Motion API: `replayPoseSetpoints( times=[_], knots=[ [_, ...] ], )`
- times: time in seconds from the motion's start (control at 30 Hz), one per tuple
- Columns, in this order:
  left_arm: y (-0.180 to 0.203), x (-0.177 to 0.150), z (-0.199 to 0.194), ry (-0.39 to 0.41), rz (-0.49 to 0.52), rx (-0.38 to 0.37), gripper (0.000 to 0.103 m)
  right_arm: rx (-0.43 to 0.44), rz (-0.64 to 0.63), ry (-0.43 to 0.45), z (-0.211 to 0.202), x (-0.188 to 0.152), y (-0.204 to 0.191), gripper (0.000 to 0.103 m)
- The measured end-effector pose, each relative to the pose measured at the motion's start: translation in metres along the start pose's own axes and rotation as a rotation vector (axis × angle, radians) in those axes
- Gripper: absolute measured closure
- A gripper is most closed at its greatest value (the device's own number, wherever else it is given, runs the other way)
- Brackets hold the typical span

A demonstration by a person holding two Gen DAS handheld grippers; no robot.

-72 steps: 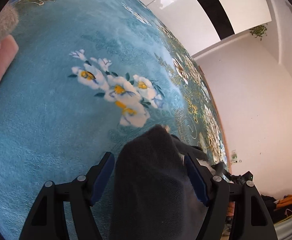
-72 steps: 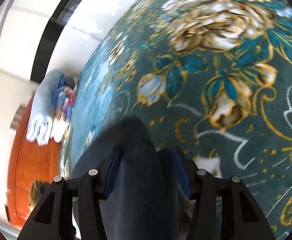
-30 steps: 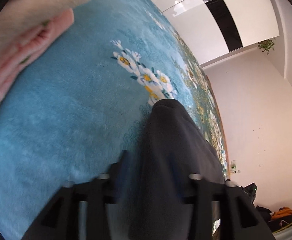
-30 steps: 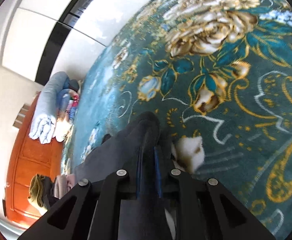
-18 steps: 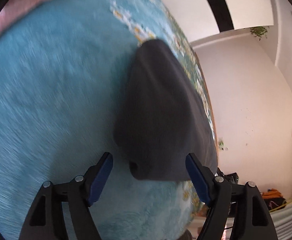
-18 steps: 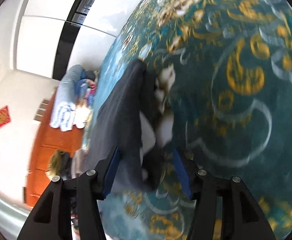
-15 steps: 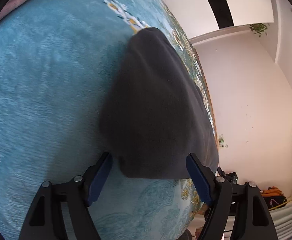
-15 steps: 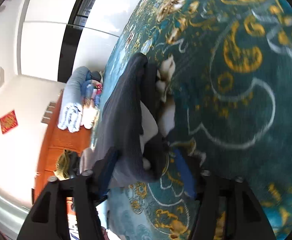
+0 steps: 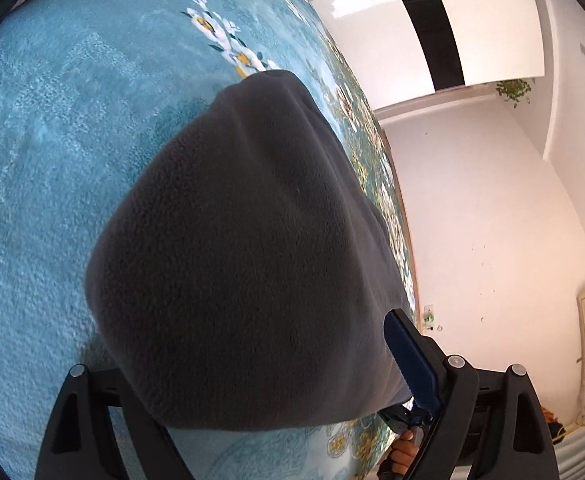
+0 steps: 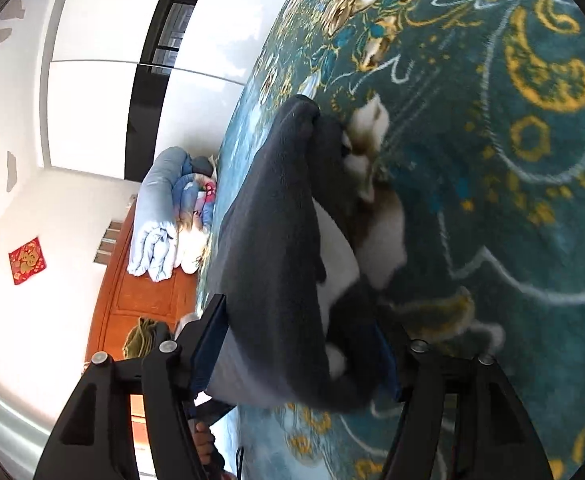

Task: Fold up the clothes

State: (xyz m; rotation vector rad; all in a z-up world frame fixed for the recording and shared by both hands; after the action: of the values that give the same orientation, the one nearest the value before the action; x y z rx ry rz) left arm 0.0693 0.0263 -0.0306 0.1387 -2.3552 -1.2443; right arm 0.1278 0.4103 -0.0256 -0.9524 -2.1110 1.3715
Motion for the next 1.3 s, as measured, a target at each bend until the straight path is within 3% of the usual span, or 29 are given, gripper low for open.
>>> replayPoseSetpoints(
  times=[0.07,0.2,0.37,0.47,0.53,0.7,0.73,0.8,0.93,1.03,1.1,1.17,1.3],
  knots=[
    [-0.001,0.004,0.002,0.008,-0.004,0.016,0.015,-0.006,-0.001,0.004,0.002,0.003,-0.001,0.034],
    [-0.001,0.009,0.004,-0.002,0.018,0.084,0.042,-0.015,-0.023,0.02,0.0,0.003,-0.006,0.035],
    [0.023,0.032,0.002,-0.022,0.126,0.102,0.057,-0.04,-0.069,0.05,-0.001,-0.003,-0.015,0.043],
    [0.046,0.063,-0.007,0.017,0.235,0.119,0.058,-0.041,-0.139,0.047,-0.004,-0.014,-0.03,0.046],
    [0.051,0.081,-0.004,0.044,0.237,0.132,0.059,-0.053,-0.203,0.028,-0.001,-0.026,-0.04,0.047],
    [0.031,0.059,-0.012,0.013,0.164,0.137,0.061,-0.058,-0.149,0.009,0.007,-0.027,-0.024,0.048],
    [0.024,0.056,-0.012,0.002,0.152,0.146,0.061,-0.038,-0.124,0.013,0.006,-0.026,-0.022,0.05],
    [0.025,0.069,-0.009,0.009,0.108,0.094,0.064,-0.022,-0.125,0.009,0.005,-0.018,-0.036,0.059],
    [0.074,0.11,-0.011,0.044,0.211,0.087,0.067,0.007,-0.183,0.026,0.005,0.007,-0.097,0.066],
    [0.123,0.143,-0.029,0.135,0.317,0.009,0.068,0.048,-0.265,0.085,-0.004,0.03,-0.157,0.069],
    [0.144,0.154,-0.045,0.195,0.383,-0.036,0.068,0.03,-0.261,0.075,0.002,0.026,-0.144,0.069],
    [0.138,0.149,-0.054,0.219,0.421,-0.039,0.066,0.009,-0.253,0.063,0.008,0.02,-0.13,0.069],
    [0.047,0.114,-0.019,0.058,0.297,0.123,0.065,-0.032,-0.238,0.037,0.02,0.009,-0.1,0.068]
  ],
)
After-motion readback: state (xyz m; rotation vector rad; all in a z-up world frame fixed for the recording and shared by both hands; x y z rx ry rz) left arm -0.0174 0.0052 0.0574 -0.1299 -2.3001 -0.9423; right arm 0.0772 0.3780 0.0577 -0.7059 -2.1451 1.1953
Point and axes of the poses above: each gripper's, at about its wrist camera, not at the fingertips, and z roughly the way its jaws point, y to its right, x to its top, the point moved 7 cm from there along z, roughly the way its jaws point, and after that the axes turned 12 degrees about z, right-handed, at the moved point
